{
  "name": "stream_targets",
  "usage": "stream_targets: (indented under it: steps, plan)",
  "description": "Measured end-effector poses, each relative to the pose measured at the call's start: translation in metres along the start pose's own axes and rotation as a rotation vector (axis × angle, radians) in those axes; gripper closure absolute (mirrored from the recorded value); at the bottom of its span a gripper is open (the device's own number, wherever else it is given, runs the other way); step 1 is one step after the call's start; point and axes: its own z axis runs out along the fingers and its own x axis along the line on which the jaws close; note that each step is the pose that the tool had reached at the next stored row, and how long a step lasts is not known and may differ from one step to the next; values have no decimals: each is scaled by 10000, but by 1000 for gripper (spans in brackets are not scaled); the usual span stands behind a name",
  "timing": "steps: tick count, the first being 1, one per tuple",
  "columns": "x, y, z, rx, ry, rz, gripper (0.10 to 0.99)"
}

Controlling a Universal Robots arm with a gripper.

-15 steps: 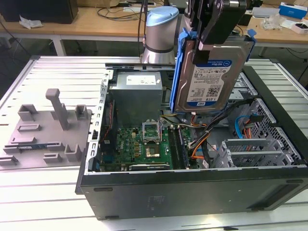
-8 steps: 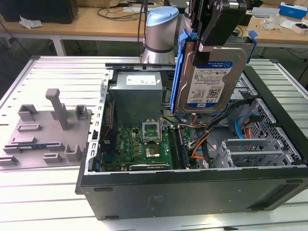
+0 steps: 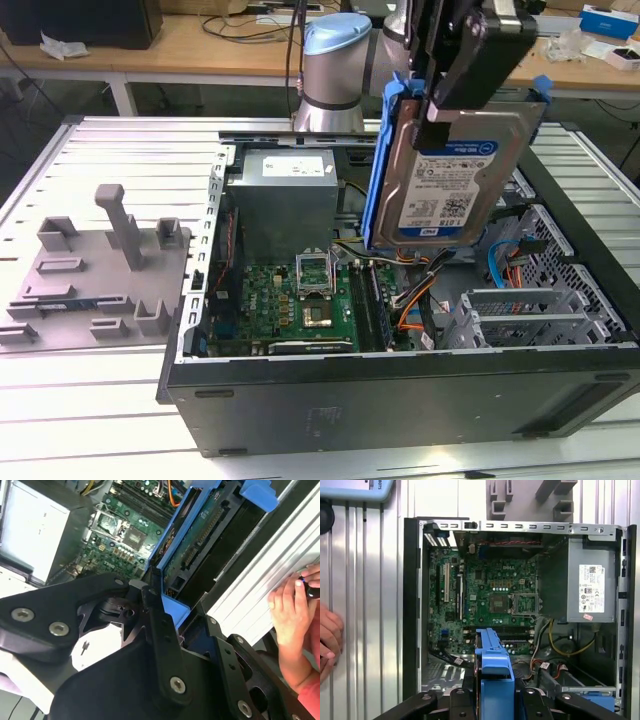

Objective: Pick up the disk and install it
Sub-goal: 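Insert the disk into the insertion slot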

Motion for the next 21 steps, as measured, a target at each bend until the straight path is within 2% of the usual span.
stream_targets:
  steps: [4,6,8,9,13,16,18,21]
  plan:
    - [119,-88,24,0,1,-1,718]
    - [135,-128,34,0,0,0,718]
    - [162,-262,54,0,0,-1,718]
    - [172,-304,61,0,0,0,718]
    - [196,-413,79,0,-1,-1,718]
    - [219,-523,92,0,1,1,718]
    - [249,-702,106,0,0,0,718]
    - [291,-879,126,0,0,0,718]
